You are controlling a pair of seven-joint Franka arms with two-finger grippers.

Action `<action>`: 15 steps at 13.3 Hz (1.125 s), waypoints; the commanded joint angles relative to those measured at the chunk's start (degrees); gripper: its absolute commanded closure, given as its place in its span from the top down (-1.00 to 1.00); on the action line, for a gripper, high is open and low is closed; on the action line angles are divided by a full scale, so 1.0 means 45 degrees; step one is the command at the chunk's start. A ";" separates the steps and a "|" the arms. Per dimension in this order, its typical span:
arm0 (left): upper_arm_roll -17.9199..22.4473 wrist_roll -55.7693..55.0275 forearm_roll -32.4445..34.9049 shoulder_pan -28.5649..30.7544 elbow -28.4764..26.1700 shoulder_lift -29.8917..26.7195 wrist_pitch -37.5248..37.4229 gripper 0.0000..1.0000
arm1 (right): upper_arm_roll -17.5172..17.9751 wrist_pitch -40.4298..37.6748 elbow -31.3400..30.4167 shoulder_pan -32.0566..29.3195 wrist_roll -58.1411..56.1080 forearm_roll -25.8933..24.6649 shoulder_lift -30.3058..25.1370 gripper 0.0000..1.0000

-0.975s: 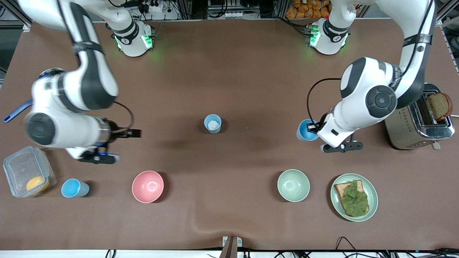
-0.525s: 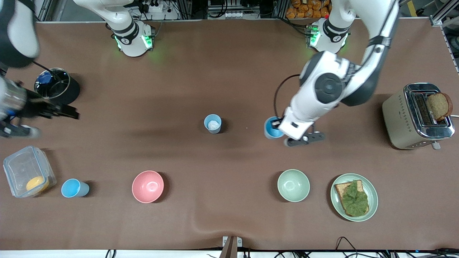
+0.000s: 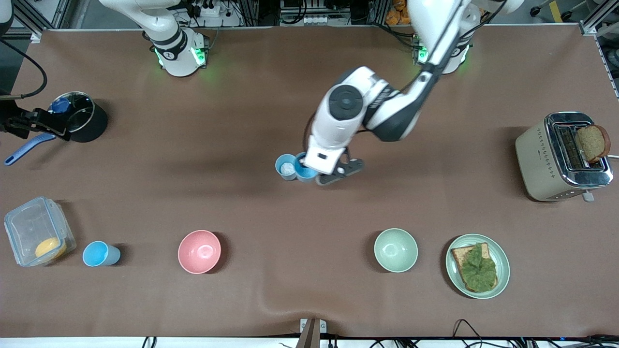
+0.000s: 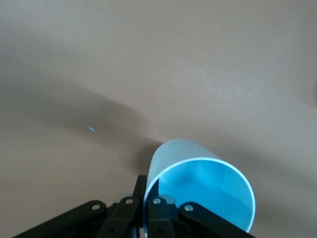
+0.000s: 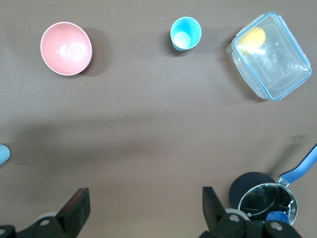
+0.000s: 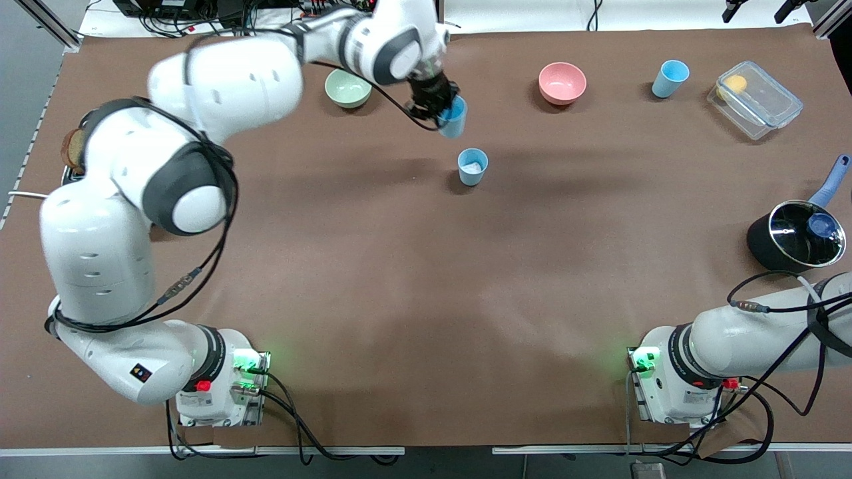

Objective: Stack blue cups with both arms
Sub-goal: 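Lower the held cup into the center cup and open the left gripper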

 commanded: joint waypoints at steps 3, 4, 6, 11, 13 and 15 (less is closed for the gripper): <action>0.0198 -0.1016 0.0543 -0.0853 0.0351 0.0558 0.0215 -1.00 | 0.0149 -0.0082 -0.0045 -0.0106 0.0163 -0.0123 0.0006 1.00; 0.0179 -0.1231 0.0932 -0.0913 0.0311 0.0636 0.0215 -1.00 | 0.0149 -0.0082 -0.0026 -0.0125 0.0144 -0.0123 0.0006 1.00; 0.0159 -0.1370 0.1072 -0.0991 0.0155 0.0715 0.0215 -1.00 | 0.0149 -0.0082 -0.0026 -0.0125 0.0163 -0.0123 0.0006 1.00; 0.0159 -0.1389 0.1092 -0.1245 0.0076 0.0930 0.0254 -1.00 | 0.0149 -0.0102 -0.0026 -0.0125 0.0163 -0.0104 0.0025 1.00; 0.0178 -0.1409 0.1092 -0.1440 0.0076 0.0949 0.0254 -1.00 | 0.0149 -0.0102 -0.0026 -0.0106 0.0144 -0.0123 0.0025 1.00; 0.0178 -0.1467 0.1054 -0.1460 0.0115 0.1046 0.0254 -1.00 | 0.0169 -0.0101 -0.0006 -0.0106 0.0144 -0.0104 0.0025 1.00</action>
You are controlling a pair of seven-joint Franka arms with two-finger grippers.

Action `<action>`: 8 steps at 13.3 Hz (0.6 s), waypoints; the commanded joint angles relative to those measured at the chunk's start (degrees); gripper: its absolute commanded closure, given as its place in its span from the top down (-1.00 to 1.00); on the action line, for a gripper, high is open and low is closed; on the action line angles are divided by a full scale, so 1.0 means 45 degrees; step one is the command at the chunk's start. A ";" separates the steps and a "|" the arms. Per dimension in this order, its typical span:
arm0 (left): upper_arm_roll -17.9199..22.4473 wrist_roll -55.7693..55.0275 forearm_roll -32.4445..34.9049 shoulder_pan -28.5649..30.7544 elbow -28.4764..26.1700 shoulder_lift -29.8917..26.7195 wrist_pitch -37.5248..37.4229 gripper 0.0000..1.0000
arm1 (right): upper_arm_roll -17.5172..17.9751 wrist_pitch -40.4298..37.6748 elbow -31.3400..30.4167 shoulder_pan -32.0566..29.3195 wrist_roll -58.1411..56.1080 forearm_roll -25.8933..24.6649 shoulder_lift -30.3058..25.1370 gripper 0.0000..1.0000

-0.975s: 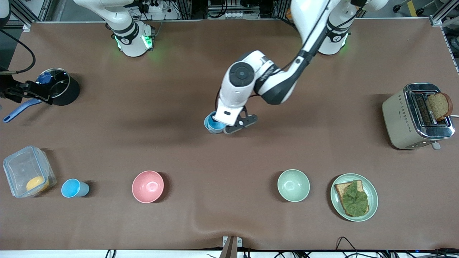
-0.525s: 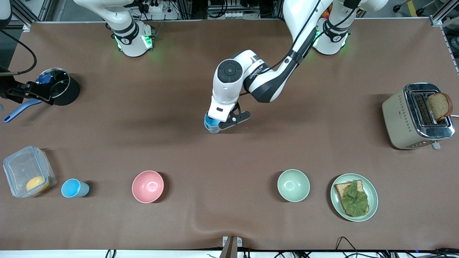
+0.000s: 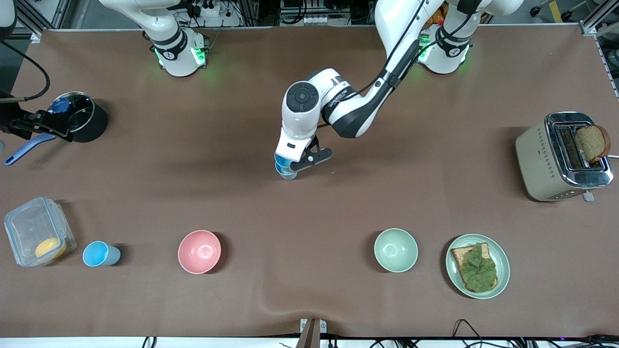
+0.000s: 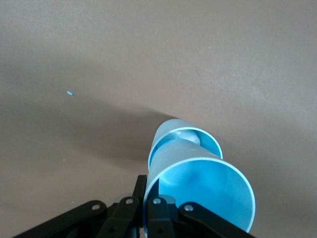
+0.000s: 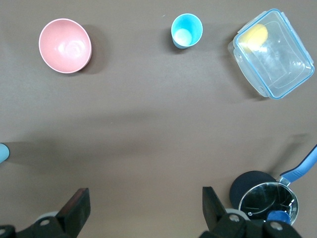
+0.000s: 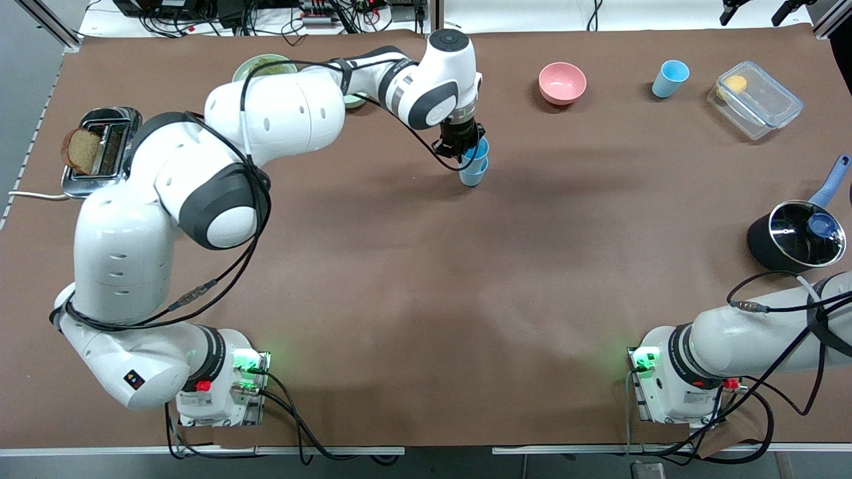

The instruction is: Stack blue cups with both arms

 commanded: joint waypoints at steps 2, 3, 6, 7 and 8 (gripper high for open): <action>0.0121 -0.1389 0.0326 -0.0166 0.0115 0.0113 0.0006 0.98 | 0.0117 -0.0097 0.0030 -0.0125 0.0056 -0.0104 -0.0038 1.00; 0.0160 -0.1471 0.0346 -0.0185 0.0135 0.0094 0.0006 1.00 | 0.0136 -0.0097 0.0030 -0.0125 0.0056 -0.0104 -0.0038 1.00; 0.0354 -0.1238 0.0753 0.0009 0.0155 -0.0567 -0.0013 1.00 | 0.0117 -0.0097 0.0010 -0.0145 0.0036 -0.0104 -0.0038 1.00; 0.0568 -0.1199 0.1182 0.0223 0.0154 -0.0977 -0.0052 1.00 | 0.0117 -0.0097 0.0029 -0.0145 0.0036 -0.0104 -0.0038 1.00; 0.0609 -0.0986 0.1341 0.0669 0.0135 -0.1503 -0.0188 1.00 | 0.0136 -0.0097 0.0030 -0.0145 0.0056 -0.0104 -0.0038 1.00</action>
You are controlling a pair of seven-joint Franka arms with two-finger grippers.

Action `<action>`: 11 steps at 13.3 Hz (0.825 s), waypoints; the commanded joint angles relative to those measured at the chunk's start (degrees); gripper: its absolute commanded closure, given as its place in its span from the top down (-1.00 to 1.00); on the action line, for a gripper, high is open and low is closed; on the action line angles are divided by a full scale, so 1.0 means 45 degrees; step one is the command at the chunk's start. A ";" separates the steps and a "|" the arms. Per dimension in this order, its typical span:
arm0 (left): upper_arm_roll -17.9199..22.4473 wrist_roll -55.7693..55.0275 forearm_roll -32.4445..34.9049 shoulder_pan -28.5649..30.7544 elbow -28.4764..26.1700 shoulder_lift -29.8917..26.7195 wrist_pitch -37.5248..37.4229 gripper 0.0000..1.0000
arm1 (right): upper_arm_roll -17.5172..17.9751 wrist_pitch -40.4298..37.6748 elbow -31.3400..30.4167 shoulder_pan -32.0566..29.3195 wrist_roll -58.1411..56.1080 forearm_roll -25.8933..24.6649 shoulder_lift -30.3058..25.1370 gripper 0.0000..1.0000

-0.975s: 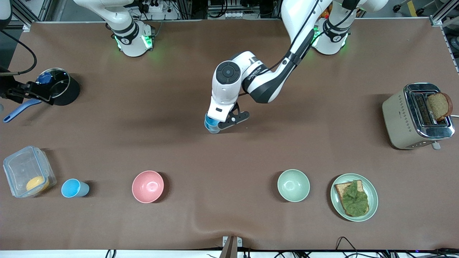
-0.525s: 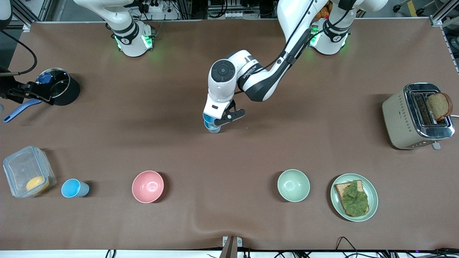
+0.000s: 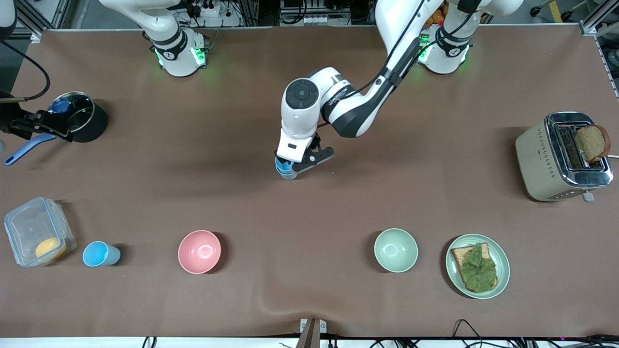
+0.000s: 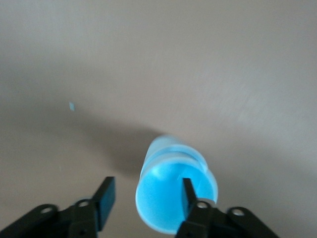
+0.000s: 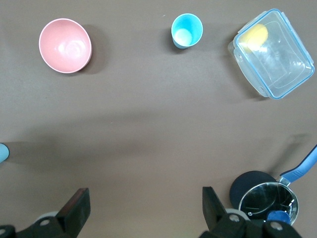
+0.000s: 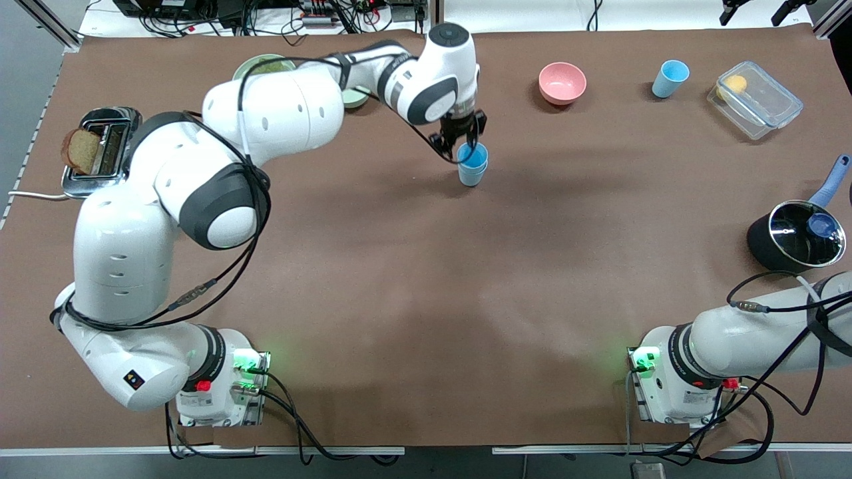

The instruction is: Stack blue cups with both arms

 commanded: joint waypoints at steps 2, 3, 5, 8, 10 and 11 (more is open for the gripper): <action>0.0153 0.0610 0.0599 0.1449 -0.0263 -0.2034 -0.0778 1.00 | 0.0116 -0.0095 0.0030 -0.0145 0.0037 -0.0104 -0.0039 1.00; 0.0192 0.0884 0.0638 0.1762 -0.0301 -0.2424 -0.1361 1.00 | 0.0116 -0.0095 0.0030 -0.0145 0.0037 -0.0104 -0.0039 1.00; 0.0192 0.2091 0.0793 0.2640 -0.0322 -0.3186 -0.2884 1.00 | 0.0136 -0.0134 0.0011 -0.0164 0.0037 -0.0104 -0.0039 1.00; 0.0153 0.4298 0.0795 0.3891 -0.0399 -0.4280 -0.4193 1.00 | 0.0116 -0.0134 0.0011 -0.0145 0.0037 -0.0104 -0.0059 1.00; 0.0134 0.4772 0.0795 0.4535 -0.0380 -0.4828 -0.4997 1.00 | 0.0116 -0.0134 0.0011 -0.0164 0.0037 -0.0104 -0.0039 1.00; 0.0095 0.5392 0.0795 0.5003 -0.0380 -0.5140 -0.5251 1.00 | 0.0116 -0.0154 0.0011 -0.0164 0.0037 -0.0104 -0.0039 1.00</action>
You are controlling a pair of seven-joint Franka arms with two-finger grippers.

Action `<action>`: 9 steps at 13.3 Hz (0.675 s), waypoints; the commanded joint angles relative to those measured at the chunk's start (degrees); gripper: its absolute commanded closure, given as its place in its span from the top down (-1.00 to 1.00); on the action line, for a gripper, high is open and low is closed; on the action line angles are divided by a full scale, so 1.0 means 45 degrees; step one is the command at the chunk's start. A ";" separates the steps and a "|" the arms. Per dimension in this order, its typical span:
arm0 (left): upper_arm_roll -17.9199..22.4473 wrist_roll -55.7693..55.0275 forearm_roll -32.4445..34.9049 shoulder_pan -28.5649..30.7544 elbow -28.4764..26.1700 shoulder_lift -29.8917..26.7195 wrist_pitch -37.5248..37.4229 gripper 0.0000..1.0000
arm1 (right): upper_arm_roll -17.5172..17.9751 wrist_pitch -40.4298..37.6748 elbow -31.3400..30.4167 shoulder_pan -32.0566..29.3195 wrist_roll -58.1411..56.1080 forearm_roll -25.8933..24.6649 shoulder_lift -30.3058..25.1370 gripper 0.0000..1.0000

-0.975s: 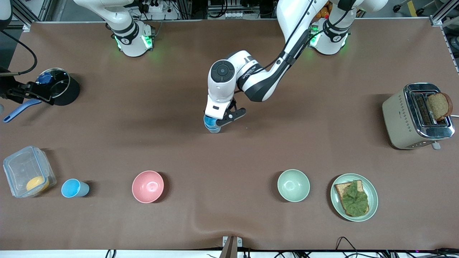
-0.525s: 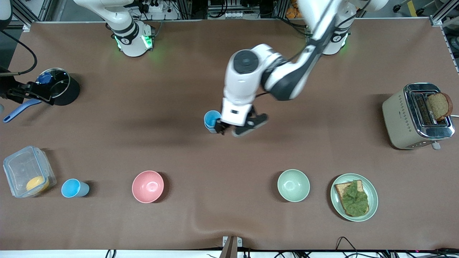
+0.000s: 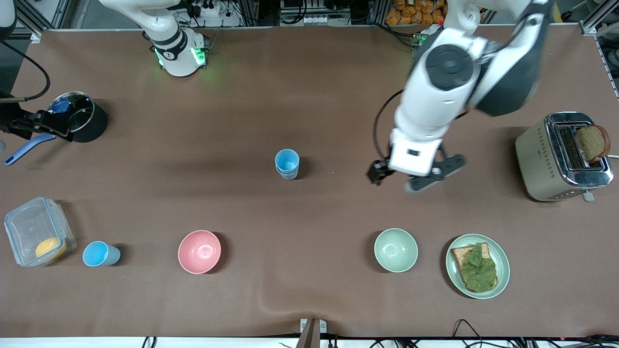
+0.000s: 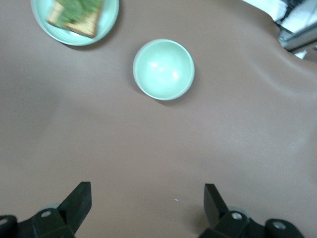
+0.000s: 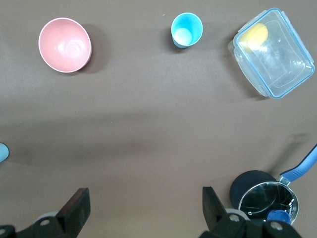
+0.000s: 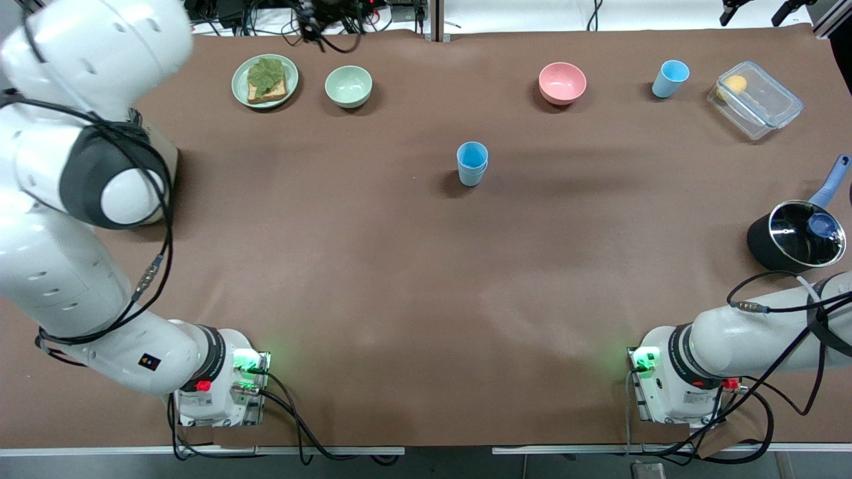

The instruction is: Stack blue cups with both arms

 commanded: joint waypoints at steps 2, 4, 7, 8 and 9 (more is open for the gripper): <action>-0.0218 0.1998 0.0176 0.1393 -0.0438 -0.1255 -0.0951 1.00 | 0.0123 -0.0145 0.0013 -0.0164 0.0037 -0.0104 -0.0041 1.00; -0.0295 0.4275 0.0078 0.2292 -0.0496 -0.1743 -0.1362 1.00 | 0.0123 -0.0165 0.0013 -0.0164 0.0037 -0.0104 -0.0041 1.00; -0.0980 0.7463 -0.0059 0.3816 -0.0750 -0.2446 -0.2083 1.00 | 0.0123 -0.0165 0.0013 -0.0164 0.0037 -0.0104 -0.0041 1.00; -0.0979 0.8246 -0.0137 0.3993 -0.0770 -0.2545 -0.2299 1.00 | 0.0123 -0.0165 0.0013 -0.0164 0.0037 -0.0104 -0.0041 1.00; -0.0979 0.8776 -0.0137 0.4305 -0.0790 -0.2720 -0.2611 1.00 | 0.0123 -0.0165 0.0013 -0.0164 0.0037 -0.0104 -0.0041 1.00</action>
